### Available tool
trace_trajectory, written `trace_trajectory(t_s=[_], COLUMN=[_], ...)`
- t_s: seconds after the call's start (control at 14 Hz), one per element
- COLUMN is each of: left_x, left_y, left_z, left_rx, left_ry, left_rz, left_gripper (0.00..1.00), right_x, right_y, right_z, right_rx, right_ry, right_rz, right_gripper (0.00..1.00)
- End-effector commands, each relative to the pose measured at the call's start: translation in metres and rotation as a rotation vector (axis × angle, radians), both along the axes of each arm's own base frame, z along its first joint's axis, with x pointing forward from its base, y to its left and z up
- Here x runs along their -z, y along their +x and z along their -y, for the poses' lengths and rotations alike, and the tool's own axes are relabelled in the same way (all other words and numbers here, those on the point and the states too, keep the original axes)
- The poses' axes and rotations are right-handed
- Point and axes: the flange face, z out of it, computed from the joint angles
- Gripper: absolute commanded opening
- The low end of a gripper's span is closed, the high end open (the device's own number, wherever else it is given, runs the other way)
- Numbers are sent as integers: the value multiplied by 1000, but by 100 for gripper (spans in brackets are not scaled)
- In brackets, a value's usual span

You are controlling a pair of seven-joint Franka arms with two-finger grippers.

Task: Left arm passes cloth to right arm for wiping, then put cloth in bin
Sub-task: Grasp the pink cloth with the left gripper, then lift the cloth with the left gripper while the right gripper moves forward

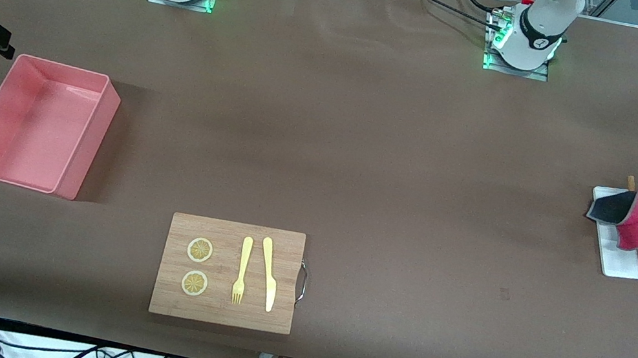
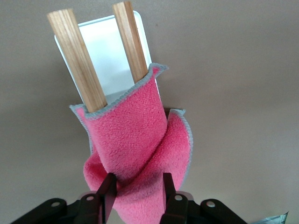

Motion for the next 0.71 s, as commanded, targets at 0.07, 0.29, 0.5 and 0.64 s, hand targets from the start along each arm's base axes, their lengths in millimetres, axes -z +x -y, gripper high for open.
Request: trace_trajectory(t_s=[0.07, 0.29, 0.5, 0.64], left_x=[3, 3, 4, 5], left_y=[3, 0, -1, -1], left_z=[-3, -8, -9, -10], left_rx=[28, 30, 47, 47], left_ry=[-5, -2, -12, -13], left_rz=[2, -1, 3, 2], left_gripper=[46, 33, 18, 14], right_x=[12, 19, 35, 43], right_y=[11, 15, 23, 30], right_z=[-19, -28, -40, -65], right_rx=[-38, -31, 36, 112], right_ry=[5, 19, 69, 104], right_rz=[-21, -29, -46, -41], right_gripper=[100, 100, 100, 100])
